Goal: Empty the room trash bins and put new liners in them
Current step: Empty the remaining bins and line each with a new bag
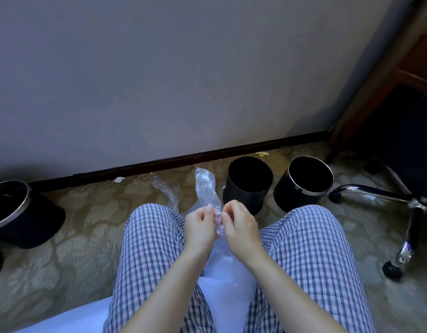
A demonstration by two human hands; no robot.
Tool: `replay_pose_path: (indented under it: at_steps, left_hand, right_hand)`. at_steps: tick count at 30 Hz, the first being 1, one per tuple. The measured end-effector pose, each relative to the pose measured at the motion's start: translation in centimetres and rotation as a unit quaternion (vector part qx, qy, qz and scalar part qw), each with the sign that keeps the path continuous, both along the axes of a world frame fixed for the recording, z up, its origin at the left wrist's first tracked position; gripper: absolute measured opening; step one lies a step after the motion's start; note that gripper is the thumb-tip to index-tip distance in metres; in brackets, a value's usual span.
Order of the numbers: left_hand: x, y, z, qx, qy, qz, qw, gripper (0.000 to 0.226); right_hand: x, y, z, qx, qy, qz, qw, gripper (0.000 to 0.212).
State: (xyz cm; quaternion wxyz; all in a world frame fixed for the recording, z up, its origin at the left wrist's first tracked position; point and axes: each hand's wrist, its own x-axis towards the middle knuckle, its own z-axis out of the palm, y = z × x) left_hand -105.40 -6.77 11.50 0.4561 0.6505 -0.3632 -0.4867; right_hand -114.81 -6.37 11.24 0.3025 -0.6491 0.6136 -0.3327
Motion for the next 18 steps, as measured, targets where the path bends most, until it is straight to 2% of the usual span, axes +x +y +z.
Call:
replay_pose_path:
  at_steps: [5, 14, 18]
  left_hand:
    - [-0.3, -0.6, 0.2, -0.047, -0.125, 0.024, 0.991, 0.043]
    - [0.3, -1.0, 0.3, -0.101, -0.133, 0.006, 0.986, 0.047]
    - [0.6, -0.8, 0.3, -0.107, -0.124, 0.005, 0.987, 0.047]
  right_hand:
    - [0.5, -0.1, 0.5, 0.010, -0.035, 0.025, 0.999, 0.020]
    - [0.0, -0.1, 0.6, -0.008, -0.044, -0.011, 0.999, 0.021]
    - [-0.9, -0.6, 0.5, 0.000, -0.056, -0.069, 0.996, 0.022]
